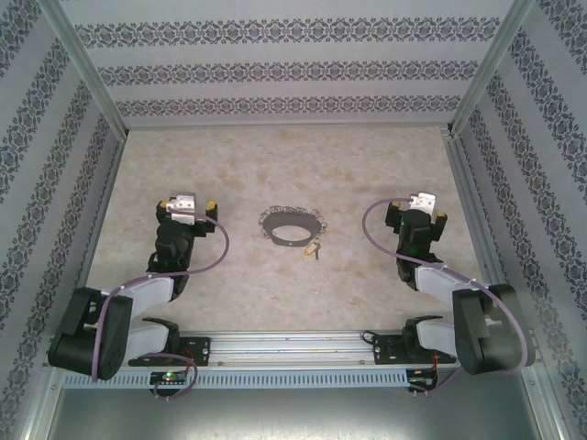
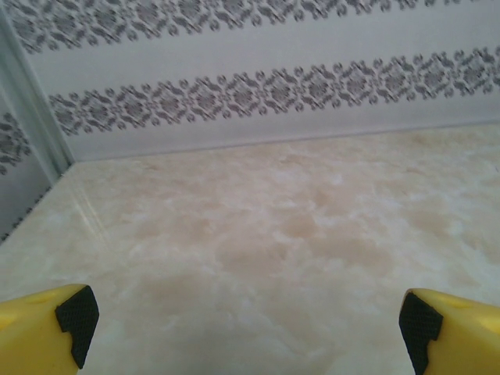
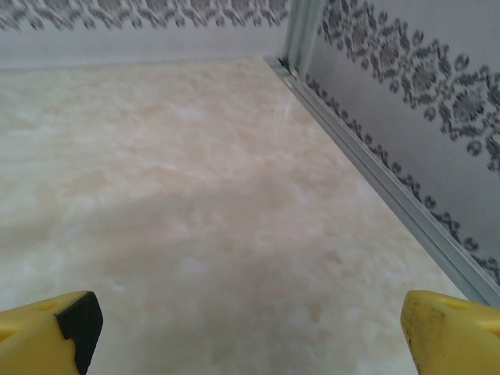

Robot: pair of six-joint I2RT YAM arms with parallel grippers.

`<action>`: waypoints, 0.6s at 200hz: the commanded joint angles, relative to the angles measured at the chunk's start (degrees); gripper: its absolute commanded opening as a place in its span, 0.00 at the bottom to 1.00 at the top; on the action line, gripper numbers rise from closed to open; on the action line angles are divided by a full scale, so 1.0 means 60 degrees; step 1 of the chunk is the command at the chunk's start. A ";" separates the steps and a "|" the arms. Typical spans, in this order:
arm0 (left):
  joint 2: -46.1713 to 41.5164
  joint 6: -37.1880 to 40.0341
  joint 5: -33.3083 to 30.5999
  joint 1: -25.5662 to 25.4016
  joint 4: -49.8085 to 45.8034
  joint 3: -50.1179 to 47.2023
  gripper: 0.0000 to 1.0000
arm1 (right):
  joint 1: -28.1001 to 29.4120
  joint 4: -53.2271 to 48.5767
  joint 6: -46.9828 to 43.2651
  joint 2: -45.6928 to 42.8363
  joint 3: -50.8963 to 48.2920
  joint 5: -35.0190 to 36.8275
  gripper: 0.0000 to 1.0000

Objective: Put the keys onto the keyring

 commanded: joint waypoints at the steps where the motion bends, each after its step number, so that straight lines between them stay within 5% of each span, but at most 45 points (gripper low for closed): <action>1: -0.0659 -0.0277 0.0423 0.0419 -0.0817 0.0415 1.00 | -0.0088 0.1423 -0.0276 0.0319 -0.0215 -0.0596 0.98; 47: -0.0180 -0.0350 0.0470 0.0617 -0.0867 0.0071 1.00 | -0.0145 0.3654 -0.0449 0.1763 -0.0475 -0.1171 0.98; 99: 0.2728 -0.0223 0.0742 0.0791 0.2493 -0.0336 1.00 | -0.0240 0.3540 -0.0590 0.2001 -0.0368 -0.2084 0.98; 120: 0.4262 -0.0097 0.1076 0.0855 0.4535 -0.0515 1.00 | -0.0256 0.5066 -0.0819 0.3047 -0.0431 -0.2652 0.98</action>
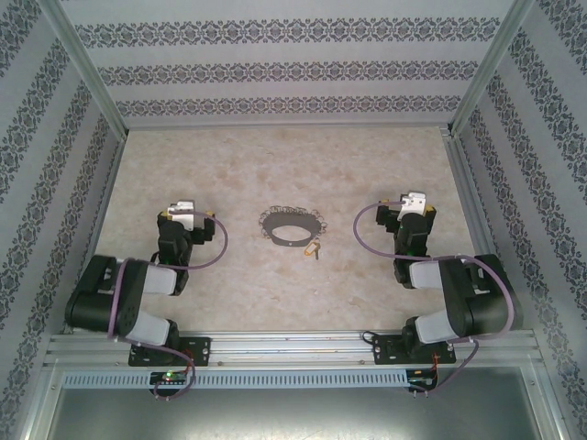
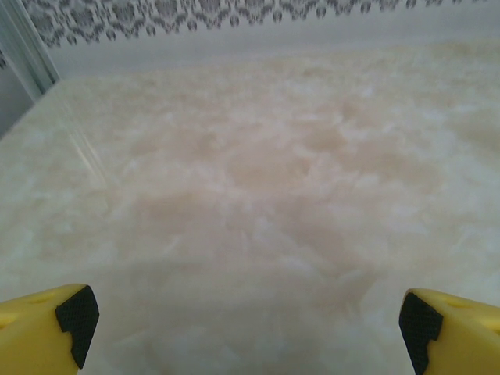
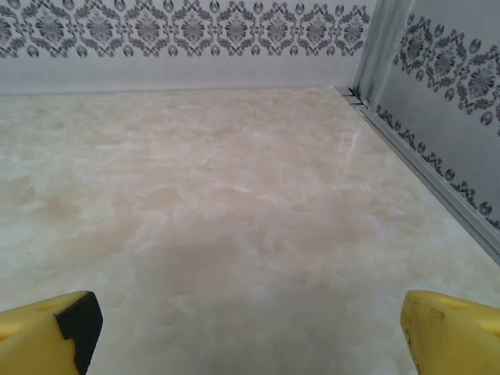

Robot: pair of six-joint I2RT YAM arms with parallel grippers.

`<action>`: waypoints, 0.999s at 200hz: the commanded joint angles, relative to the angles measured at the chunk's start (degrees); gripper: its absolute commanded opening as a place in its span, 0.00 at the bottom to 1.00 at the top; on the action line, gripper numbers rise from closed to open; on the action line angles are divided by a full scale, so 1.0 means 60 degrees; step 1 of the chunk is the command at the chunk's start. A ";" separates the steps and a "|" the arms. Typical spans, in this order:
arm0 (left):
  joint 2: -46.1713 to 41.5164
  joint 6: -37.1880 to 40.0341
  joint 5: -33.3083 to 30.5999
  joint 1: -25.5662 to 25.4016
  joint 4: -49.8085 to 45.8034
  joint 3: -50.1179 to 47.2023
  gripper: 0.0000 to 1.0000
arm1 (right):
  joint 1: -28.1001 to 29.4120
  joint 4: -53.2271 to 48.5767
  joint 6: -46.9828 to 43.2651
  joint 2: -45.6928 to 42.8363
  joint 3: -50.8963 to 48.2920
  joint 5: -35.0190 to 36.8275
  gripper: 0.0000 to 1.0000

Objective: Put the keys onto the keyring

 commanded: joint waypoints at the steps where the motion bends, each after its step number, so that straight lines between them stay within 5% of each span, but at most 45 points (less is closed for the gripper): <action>1: 0.1264 0.0087 0.0447 0.0183 0.3108 -0.0248 1.00 | -0.0067 0.1575 -0.0337 0.0870 -0.0064 -0.0951 0.98; 72: 0.0632 -0.0424 0.2206 0.1041 -0.1532 0.1668 1.00 | -0.0960 -0.0068 0.0403 0.0635 0.0604 -0.2422 0.98; 102: 0.0675 -0.0435 0.2275 0.1093 -0.1430 0.1630 1.00 | -0.0831 -0.0211 0.0335 0.0630 0.0642 -0.2065 0.98; 136: 0.0656 -0.0311 0.2476 0.1049 -0.1341 0.1577 1.00 | -0.0323 -0.0117 0.0284 0.0638 0.0629 -0.0195 0.98; 200: 0.0666 -0.0450 0.2024 0.1051 -0.1519 0.1694 1.00 | -0.0200 -0.0098 0.0131 0.0640 0.0642 -0.0148 0.98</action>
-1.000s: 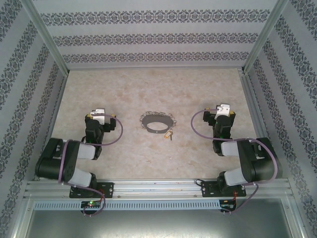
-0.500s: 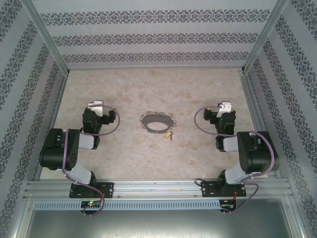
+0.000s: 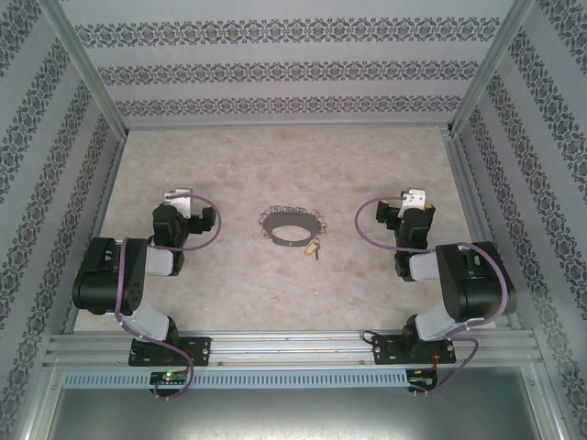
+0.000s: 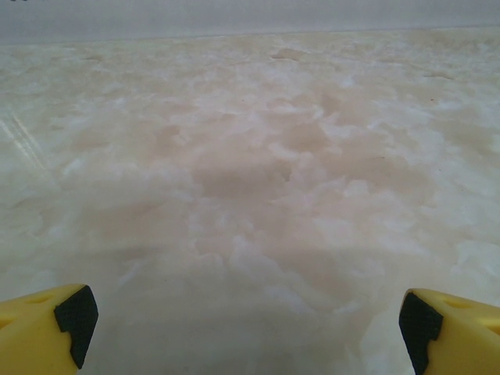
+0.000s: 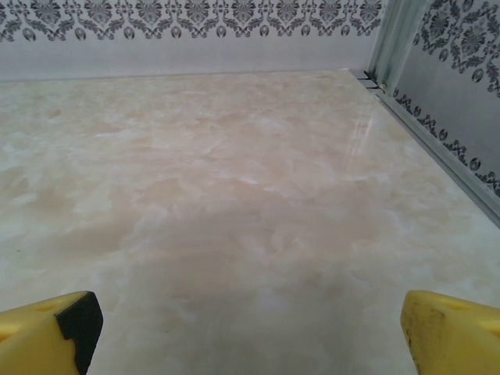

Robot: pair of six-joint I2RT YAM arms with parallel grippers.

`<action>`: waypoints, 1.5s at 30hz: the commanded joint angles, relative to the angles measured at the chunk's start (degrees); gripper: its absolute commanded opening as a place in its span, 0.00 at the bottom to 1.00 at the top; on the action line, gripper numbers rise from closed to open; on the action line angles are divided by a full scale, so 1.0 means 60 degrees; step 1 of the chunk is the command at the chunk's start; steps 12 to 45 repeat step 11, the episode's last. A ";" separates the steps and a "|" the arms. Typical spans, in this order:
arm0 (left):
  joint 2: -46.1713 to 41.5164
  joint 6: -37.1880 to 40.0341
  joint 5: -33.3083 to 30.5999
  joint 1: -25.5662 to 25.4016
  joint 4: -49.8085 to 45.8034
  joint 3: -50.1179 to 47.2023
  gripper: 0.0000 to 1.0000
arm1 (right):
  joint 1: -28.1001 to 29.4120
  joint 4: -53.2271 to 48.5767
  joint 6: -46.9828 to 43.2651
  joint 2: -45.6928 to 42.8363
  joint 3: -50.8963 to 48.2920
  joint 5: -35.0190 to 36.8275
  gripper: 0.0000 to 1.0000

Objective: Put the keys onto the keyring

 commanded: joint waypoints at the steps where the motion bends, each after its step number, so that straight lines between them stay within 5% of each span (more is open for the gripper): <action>1: -0.0103 -0.0181 -0.0079 0.0008 -0.0170 0.0120 1.00 | 0.0147 0.0118 -0.0031 -0.0005 0.0179 0.0321 0.98; 45: -0.0093 -0.0169 -0.0097 0.0007 -0.0174 0.0116 1.00 | 0.0036 0.0076 0.0045 -0.0039 0.0159 0.0083 0.98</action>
